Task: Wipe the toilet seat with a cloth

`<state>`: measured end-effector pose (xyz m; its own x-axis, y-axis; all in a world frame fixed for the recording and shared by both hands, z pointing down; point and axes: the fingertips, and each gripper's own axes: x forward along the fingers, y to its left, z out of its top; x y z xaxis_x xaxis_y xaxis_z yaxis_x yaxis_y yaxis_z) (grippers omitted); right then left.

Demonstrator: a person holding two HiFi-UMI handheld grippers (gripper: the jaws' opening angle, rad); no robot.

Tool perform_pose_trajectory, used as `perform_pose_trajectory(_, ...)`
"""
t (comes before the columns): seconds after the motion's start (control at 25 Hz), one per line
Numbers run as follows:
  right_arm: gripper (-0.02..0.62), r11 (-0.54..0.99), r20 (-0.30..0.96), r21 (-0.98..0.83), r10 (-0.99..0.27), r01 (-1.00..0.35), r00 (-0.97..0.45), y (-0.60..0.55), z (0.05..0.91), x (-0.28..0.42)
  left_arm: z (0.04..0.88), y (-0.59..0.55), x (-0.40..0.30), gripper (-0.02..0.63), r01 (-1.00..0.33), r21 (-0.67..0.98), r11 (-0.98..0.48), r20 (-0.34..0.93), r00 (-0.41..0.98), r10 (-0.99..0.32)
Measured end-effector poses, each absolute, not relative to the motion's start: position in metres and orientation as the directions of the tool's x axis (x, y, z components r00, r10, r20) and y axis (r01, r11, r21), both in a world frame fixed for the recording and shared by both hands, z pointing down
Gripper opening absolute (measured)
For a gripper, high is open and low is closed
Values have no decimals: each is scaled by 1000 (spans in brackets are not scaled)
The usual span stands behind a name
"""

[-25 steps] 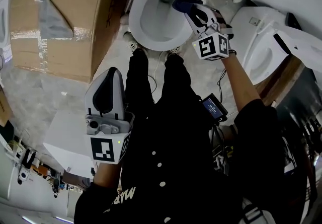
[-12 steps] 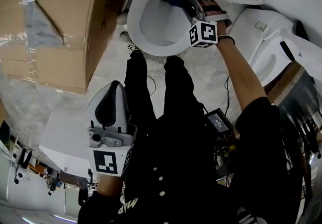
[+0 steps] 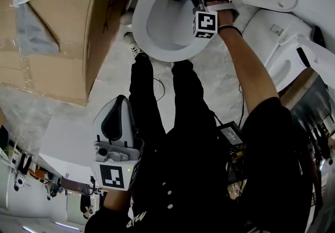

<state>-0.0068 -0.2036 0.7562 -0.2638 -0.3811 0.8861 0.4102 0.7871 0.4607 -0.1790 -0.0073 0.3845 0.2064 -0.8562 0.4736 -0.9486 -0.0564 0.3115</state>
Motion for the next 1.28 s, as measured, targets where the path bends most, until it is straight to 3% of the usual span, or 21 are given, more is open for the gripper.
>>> perform_pose_trajectory(0.64, 84, 799, 909, 416, -359, 435, -211, -207, 782, 4, 397, 5, -167, 6, -945, 323, -57, 484, 216, -848)
perform_pose_trajectory(1.28, 84, 861, 926, 378, -346, 341, -152, -186, 787, 62, 393, 4, -147, 6, -937, 333, -108, 467, 264, -844)
